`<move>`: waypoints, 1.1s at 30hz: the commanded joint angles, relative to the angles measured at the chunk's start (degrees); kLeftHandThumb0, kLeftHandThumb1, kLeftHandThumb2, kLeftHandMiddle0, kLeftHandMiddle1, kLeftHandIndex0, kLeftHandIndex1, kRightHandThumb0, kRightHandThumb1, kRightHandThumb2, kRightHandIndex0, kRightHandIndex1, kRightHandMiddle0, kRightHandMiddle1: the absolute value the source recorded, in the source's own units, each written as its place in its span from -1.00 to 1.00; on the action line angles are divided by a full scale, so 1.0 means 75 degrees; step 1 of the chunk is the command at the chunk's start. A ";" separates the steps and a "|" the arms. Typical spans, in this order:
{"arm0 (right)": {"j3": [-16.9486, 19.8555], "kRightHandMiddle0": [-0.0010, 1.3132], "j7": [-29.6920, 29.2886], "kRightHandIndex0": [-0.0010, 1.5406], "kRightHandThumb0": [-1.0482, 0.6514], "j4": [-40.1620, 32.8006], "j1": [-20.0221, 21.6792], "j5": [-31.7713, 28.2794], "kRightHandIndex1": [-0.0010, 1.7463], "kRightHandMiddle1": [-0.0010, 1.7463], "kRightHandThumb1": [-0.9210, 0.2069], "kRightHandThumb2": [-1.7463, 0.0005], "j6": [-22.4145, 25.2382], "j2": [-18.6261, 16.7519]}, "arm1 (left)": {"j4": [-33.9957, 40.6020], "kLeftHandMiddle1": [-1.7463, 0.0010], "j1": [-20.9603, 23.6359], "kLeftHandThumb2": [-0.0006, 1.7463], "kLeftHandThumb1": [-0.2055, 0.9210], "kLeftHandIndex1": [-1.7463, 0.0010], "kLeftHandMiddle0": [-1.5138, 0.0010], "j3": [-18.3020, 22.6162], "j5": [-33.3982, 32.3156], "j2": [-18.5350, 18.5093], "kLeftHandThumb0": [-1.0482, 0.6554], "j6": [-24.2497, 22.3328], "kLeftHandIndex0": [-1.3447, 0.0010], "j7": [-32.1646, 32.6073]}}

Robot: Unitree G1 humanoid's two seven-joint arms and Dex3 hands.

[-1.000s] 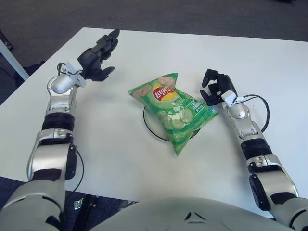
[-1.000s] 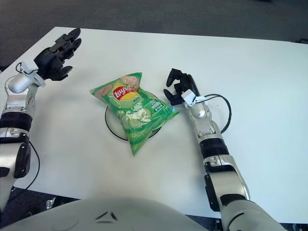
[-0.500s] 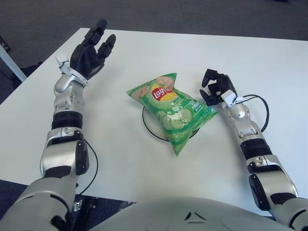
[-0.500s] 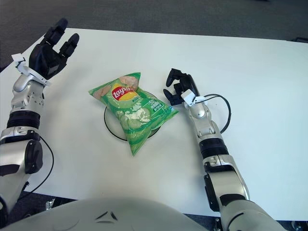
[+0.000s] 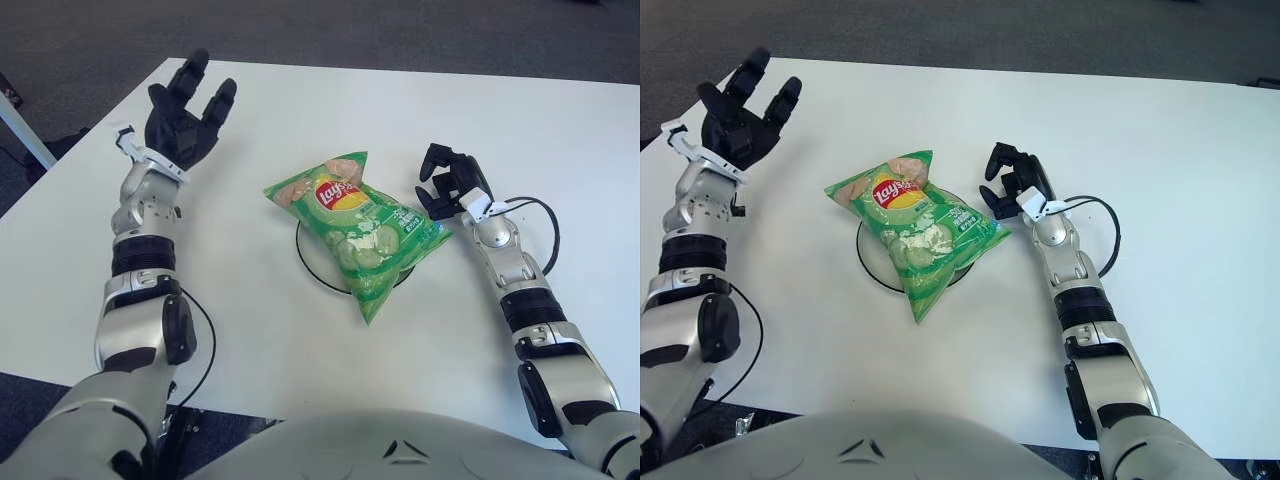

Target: Put the snack into the plate.

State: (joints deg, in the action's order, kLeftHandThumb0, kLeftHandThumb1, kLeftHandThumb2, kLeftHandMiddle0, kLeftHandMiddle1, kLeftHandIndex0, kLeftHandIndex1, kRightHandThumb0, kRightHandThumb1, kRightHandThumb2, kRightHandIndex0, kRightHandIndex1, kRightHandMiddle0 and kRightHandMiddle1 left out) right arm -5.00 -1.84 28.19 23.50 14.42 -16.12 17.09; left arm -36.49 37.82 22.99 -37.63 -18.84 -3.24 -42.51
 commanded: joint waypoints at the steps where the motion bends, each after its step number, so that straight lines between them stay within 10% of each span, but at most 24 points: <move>1: -0.0185 0.07 0.0193 0.74 -0.39 0.0489 -0.0618 0.0158 1.00 1.00 0.26 -0.66 0.0422 0.0004 | -0.0101 0.98 -0.0008 0.01 1.00 0.68 0.95 0.0120 -0.0065 -0.0030 -1.00 -0.0135 1.00 -0.0139; 5: -0.0209 0.07 0.0154 0.74 -0.39 0.0447 -0.0618 0.0222 1.00 1.00 0.26 -0.66 0.0460 0.0023 | -0.0189 0.41 -0.0060 0.01 1.00 0.36 0.80 0.0039 0.0270 0.0026 -1.00 0.0264 1.00 -0.0011; 8: -0.0226 0.07 0.0155 0.74 -0.39 0.0425 -0.0618 0.0249 1.00 1.00 0.26 -0.65 0.0487 0.0038 | 0.0072 -0.49 -0.0261 0.18 0.52 -0.52 0.36 -0.0071 0.0813 0.0293 -0.58 0.0996 0.56 0.0709; 11: -0.0234 0.07 0.0170 0.74 -0.39 0.0411 -0.0621 0.0248 1.00 1.00 0.25 -0.65 0.0512 0.0044 | 0.0487 -0.60 -0.0473 0.47 -0.08 -0.84 0.05 -0.0207 0.1579 0.0629 -0.04 0.1621 0.29 0.1950; 17: -0.0211 0.07 0.0247 0.74 -0.39 0.0315 -0.0658 0.0195 1.00 1.00 0.25 -0.65 0.0636 0.0034 | 0.1083 -0.70 -0.0688 0.83 -0.64 -0.98 -0.24 -0.0334 0.2806 0.0941 0.20 0.1448 0.04 0.4442; 33: -0.0190 0.07 0.0225 0.74 -0.39 0.0101 -0.0744 0.0170 1.00 1.00 0.25 -0.65 0.0716 0.0013 | 0.1955 -0.94 -0.1401 0.99 -0.76 -1.00 -0.20 -0.0586 0.2853 0.1359 0.23 0.1115 -0.01 0.4917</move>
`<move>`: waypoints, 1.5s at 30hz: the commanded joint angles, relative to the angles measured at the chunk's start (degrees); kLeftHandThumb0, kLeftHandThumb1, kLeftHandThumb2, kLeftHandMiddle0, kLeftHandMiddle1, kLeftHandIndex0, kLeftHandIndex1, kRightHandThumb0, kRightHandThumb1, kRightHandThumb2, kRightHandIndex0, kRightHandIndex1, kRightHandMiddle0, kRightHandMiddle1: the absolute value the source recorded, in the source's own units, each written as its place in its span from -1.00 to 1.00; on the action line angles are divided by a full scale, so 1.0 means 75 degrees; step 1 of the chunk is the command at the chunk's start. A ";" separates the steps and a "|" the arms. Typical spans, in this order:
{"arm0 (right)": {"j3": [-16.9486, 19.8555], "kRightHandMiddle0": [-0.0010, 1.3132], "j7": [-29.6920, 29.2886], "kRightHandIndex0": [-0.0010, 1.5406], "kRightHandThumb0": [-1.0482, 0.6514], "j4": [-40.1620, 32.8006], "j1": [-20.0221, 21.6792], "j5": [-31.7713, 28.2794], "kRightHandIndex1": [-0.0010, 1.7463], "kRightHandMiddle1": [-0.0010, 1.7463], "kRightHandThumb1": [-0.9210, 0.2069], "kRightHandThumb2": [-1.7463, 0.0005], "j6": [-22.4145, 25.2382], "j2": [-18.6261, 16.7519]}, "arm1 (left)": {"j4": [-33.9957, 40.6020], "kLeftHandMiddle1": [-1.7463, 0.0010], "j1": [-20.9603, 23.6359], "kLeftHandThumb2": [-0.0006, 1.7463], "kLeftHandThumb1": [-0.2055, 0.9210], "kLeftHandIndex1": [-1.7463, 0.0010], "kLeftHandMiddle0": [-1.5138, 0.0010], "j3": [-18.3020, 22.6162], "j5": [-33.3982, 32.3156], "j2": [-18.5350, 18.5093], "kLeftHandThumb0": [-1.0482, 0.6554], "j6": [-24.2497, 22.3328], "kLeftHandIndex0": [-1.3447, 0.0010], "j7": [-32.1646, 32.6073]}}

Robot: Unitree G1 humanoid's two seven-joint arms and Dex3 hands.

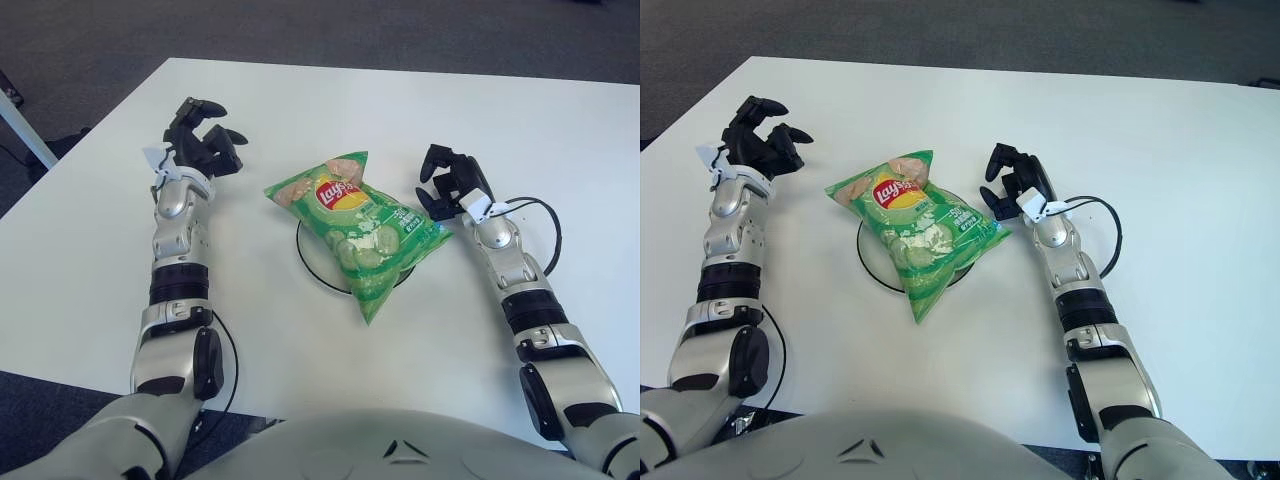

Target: Put the snack into the plate.

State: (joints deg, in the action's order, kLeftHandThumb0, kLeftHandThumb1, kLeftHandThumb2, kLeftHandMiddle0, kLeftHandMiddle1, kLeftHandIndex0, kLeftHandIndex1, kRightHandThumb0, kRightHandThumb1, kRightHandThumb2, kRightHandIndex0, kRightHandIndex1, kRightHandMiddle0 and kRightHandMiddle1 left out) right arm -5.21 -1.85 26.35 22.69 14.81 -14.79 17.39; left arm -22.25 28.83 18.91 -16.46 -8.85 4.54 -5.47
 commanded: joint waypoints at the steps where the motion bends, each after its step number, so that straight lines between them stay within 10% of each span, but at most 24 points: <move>1: -0.0155 0.07 0.0234 0.74 -0.39 0.0351 -0.0633 0.0105 1.00 1.00 0.25 -0.65 0.0540 -0.0029 | -0.0077 -0.94 -0.0274 0.99 -0.76 -1.00 -0.20 -0.0063 0.0046 0.0054 0.23 0.0230 -0.01 -0.0099; 33: 0.0027 0.06 0.0208 0.72 -0.38 0.0153 -0.0788 0.0053 1.00 1.00 0.23 -0.64 0.0667 0.0080 | -0.2256 -0.89 -0.1729 1.00 -0.80 -1.00 -0.25 -0.1089 0.1545 -0.0189 0.23 0.2606 -0.04 -0.0354; 45: 0.1052 0.02 -0.0396 0.67 -0.37 0.0200 -0.0657 -0.1022 1.00 1.00 0.18 -0.60 0.1379 -0.0689 | -0.1964 -0.89 -0.1709 1.00 -0.80 -1.00 -0.25 -0.1181 0.1297 -0.0161 0.23 0.2750 -0.04 -0.0701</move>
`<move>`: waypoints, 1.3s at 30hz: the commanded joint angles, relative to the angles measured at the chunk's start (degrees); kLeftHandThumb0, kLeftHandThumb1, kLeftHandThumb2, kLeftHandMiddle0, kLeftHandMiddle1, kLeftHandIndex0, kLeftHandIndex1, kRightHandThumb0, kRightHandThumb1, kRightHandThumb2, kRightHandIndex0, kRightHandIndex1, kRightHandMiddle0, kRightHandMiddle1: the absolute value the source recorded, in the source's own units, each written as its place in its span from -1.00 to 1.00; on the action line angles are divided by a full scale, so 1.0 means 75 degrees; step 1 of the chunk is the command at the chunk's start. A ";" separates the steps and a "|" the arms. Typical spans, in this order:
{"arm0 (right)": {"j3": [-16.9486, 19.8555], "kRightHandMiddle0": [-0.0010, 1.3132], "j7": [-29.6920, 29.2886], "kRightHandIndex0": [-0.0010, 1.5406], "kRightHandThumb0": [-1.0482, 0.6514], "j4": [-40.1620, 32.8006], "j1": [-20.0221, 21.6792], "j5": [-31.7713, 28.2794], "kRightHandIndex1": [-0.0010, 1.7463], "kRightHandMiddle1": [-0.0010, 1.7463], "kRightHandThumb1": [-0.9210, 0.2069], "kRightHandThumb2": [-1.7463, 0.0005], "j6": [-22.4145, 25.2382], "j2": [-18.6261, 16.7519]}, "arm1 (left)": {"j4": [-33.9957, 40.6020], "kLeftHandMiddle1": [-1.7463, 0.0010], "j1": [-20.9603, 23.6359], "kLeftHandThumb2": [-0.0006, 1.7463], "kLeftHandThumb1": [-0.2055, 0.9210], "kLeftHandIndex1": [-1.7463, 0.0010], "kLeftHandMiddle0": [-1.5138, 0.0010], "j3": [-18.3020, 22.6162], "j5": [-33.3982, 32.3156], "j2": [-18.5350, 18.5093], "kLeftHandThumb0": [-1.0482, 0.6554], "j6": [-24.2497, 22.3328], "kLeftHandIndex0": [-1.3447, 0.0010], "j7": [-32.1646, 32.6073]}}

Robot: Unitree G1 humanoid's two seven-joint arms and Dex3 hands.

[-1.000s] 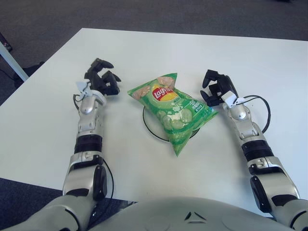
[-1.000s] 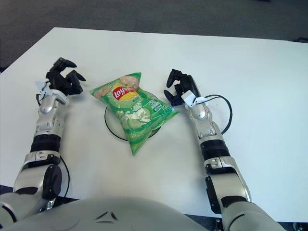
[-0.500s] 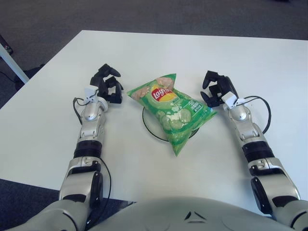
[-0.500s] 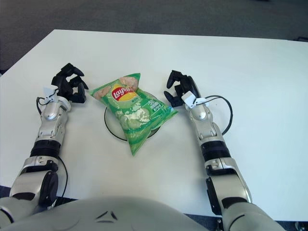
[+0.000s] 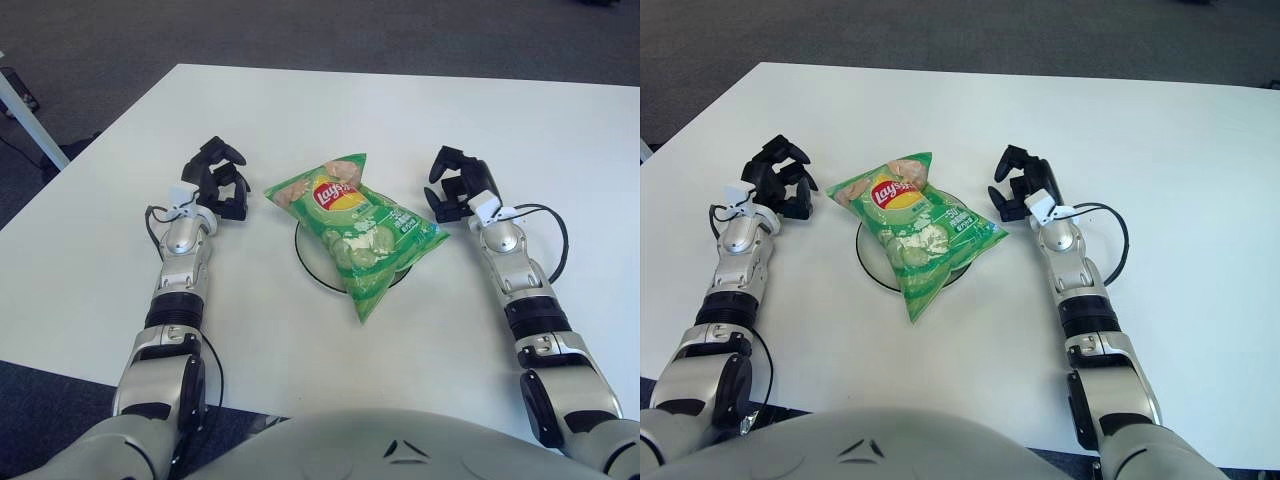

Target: Put the snack into the plate.

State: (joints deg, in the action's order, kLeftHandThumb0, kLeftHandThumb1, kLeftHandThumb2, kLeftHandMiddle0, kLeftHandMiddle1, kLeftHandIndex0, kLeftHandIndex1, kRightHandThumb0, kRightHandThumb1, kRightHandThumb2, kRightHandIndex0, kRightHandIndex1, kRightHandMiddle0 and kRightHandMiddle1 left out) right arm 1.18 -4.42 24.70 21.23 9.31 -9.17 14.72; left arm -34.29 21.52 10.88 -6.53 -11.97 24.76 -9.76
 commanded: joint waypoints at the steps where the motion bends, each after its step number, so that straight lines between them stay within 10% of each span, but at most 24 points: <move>1: 0.0315 0.02 -0.0100 0.67 -0.36 0.0409 -0.0445 -0.0438 1.00 1.00 0.18 -0.59 0.0705 -0.0417 | -0.0325 -0.88 -0.0754 1.00 -0.81 -1.00 -0.25 -0.0111 -0.0035 0.0256 0.23 0.0045 -0.04 -0.0152; 11: 0.1174 -0.05 -0.0522 0.54 -0.34 0.0503 -0.0308 -0.1527 1.00 1.00 0.09 -0.52 0.0517 -0.1034 | -0.0050 -0.85 -0.1094 1.00 -0.82 -1.00 -0.27 -0.0048 -0.0093 0.0269 0.23 -0.0019 -0.05 -0.0170; 39: 0.1249 -0.09 -0.0267 0.48 -0.33 0.0954 -0.0124 -0.1754 1.00 1.00 0.04 -0.48 0.0006 -0.1071 | -0.0530 -0.90 -0.1083 1.00 -0.79 -1.00 -0.24 0.0061 -0.0249 0.0177 0.23 0.0680 -0.03 -0.0247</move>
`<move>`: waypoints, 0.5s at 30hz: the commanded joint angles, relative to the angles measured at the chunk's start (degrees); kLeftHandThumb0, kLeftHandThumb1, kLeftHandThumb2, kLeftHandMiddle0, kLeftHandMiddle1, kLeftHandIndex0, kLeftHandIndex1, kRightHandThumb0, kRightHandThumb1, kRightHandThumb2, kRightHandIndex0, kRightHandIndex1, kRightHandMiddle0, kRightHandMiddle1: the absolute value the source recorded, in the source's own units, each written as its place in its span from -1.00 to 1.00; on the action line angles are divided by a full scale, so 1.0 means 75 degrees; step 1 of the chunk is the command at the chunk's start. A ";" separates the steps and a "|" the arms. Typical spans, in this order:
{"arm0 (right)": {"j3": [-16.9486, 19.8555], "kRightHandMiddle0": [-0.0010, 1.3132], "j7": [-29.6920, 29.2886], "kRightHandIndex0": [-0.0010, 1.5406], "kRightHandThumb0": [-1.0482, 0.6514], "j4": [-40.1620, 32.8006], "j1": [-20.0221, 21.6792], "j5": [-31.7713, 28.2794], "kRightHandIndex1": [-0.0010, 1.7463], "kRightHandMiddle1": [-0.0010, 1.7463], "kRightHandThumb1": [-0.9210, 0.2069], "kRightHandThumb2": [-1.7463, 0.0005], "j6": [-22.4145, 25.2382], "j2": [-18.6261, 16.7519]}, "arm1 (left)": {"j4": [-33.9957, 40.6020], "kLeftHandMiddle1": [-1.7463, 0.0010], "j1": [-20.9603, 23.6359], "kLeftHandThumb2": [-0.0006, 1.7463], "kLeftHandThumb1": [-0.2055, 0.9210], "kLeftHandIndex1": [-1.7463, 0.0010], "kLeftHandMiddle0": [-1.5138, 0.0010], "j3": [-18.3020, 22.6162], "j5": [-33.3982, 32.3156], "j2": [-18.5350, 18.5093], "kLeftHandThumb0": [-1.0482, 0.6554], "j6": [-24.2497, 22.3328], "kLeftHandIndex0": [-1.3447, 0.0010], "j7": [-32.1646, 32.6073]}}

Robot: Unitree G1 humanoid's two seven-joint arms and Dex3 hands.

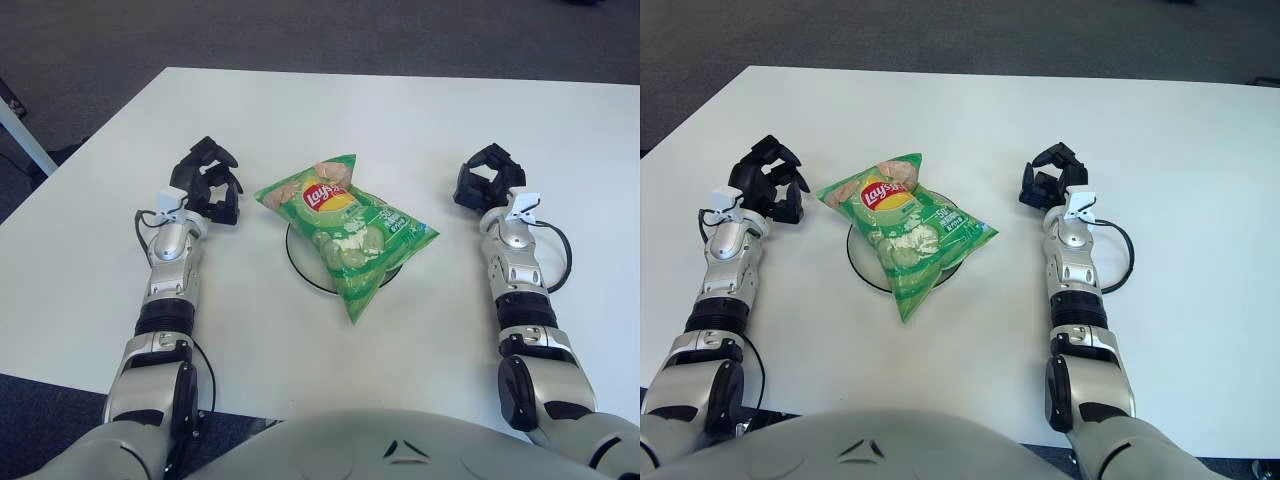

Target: Put the snack into the plate.

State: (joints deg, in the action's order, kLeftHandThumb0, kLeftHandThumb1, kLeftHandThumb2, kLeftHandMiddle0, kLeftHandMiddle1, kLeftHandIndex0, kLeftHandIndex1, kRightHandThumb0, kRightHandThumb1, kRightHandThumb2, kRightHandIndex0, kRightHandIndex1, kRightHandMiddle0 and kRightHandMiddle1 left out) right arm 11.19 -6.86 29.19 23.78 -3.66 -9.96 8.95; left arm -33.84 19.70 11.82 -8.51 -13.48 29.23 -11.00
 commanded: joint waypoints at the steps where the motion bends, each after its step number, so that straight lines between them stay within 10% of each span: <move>1: -0.0113 -0.09 0.0068 0.47 -0.33 0.0376 -0.0458 0.0011 1.00 1.00 0.04 -0.48 0.0091 -0.0289 | -0.0631 -0.90 -0.0835 1.00 -0.79 -1.00 -0.24 -0.0055 0.0020 0.0361 0.23 0.0101 -0.03 -0.0061; 15: -0.0274 -0.07 0.0138 0.47 -0.33 0.0431 -0.0420 0.0104 1.00 1.00 0.07 -0.50 0.0123 -0.0231 | -0.0417 -0.90 -0.0943 1.00 -0.80 -1.00 -0.23 -0.0096 -0.0148 0.0439 0.23 0.0035 -0.04 -0.0335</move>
State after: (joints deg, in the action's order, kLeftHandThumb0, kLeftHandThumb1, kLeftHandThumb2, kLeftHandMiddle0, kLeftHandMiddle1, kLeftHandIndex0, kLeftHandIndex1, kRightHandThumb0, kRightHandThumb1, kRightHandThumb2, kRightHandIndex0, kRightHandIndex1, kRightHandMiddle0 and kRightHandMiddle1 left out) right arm 9.79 -6.06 29.65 23.97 -3.16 -10.28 9.18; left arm -33.84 19.55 12.14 -9.03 -13.53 29.91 -12.19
